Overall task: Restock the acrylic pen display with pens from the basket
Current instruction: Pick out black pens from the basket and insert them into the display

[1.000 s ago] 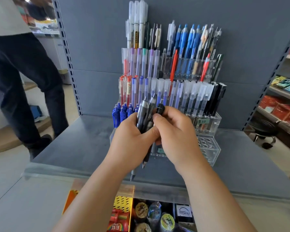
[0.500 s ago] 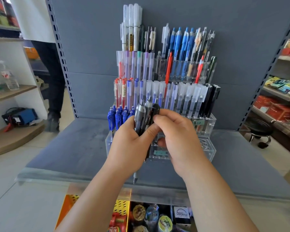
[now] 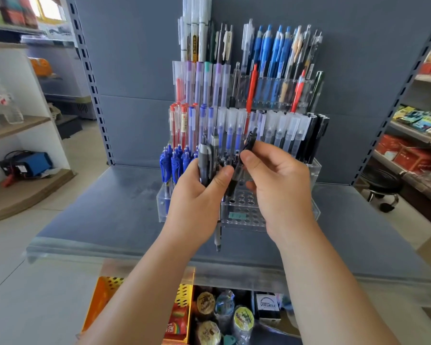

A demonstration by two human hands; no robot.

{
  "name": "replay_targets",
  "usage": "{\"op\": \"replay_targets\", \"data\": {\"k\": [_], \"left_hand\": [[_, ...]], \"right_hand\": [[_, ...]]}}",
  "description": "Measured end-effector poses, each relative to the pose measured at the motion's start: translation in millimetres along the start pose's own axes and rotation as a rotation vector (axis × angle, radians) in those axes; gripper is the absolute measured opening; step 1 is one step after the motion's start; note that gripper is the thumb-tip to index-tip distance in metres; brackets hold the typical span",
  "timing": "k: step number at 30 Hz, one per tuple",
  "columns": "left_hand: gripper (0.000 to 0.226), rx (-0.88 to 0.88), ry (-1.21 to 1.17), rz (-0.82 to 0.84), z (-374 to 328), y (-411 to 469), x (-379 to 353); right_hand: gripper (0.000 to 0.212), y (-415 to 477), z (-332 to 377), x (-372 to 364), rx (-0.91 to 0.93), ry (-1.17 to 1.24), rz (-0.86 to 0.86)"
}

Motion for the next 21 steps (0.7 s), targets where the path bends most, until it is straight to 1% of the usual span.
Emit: {"op": "replay_targets", "data": {"k": [4, 7, 9, 14, 18, 21], "left_hand": [[0.013, -0.028, 0.023, -0.011, -3, 0, 1], [0.010, -0.051, 0.024, -0.013, -7, -2, 3], [0.010, -0.046, 0.010, -0.006, -7, -2, 4], [0.007, -0.054, 0.022, 0.005, -8, -3, 1], [0.004, -0.056, 0.050, 0.014, -7, -3, -1], [0.004, -0.055, 0.044, 0.003, -7, -3, 2]], "right_hand": [[0.018, 1, -5, 1, 0.032, -0.062, 0.004], [0.021, 3, -9, 5, 0.028, -0.072, -0.041], [0.019, 3, -11, 8, 0.027, -0.061, -0.070], [0.025, 2, -11, 6, 0.031, -0.093, -0.057], [0.017, 3, -9, 5, 0.047, -0.115, -0.049], [0.020, 2, -8, 6, 0.066, -0.136, -0.048]]}}
Point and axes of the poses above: each hand's wrist, its own y-axis towards the middle knuckle, its own x-axis out of the back of the hand, z = x × y, the point moved 8 cm from there along y, towards the middle knuckle, and after that the axes turned 12 degrees about x, right-handed, at the moved point
